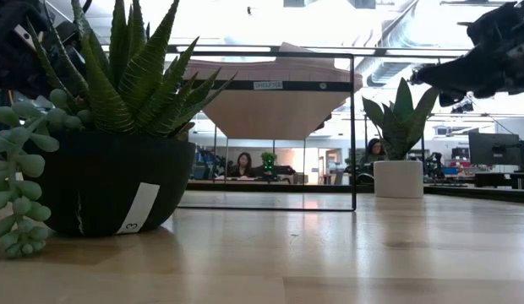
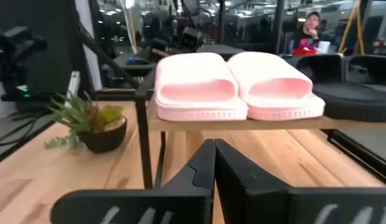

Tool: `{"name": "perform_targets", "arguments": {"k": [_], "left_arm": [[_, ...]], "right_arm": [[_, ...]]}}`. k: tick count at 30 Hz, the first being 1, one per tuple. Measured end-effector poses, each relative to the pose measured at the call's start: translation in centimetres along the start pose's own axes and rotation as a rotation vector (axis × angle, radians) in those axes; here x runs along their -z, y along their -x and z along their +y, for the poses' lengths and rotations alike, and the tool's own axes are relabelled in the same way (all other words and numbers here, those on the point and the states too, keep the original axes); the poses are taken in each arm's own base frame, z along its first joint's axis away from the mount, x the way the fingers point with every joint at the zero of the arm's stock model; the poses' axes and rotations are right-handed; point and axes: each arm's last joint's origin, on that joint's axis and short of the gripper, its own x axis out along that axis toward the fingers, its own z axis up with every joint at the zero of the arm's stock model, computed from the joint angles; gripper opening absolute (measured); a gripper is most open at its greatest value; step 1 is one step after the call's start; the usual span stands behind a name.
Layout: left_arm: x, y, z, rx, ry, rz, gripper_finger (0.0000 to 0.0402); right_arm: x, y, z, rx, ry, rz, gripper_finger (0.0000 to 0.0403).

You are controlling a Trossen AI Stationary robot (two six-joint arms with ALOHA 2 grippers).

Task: Pick and place slides into the shelf
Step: Return to Home Position

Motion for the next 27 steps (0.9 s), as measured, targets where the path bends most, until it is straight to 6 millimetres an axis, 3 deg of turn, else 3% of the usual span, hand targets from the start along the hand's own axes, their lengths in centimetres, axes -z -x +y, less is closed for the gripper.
{"name": "perform_targets", "arguments": {"k": [27], "left_arm": [[0.0, 0.0, 0.0, 0.0, 0.0, 0.0, 0.0001]], "right_arm": [[0.0, 0.06, 0.05, -0.016, 0.0, -0.002, 0.0]]}}
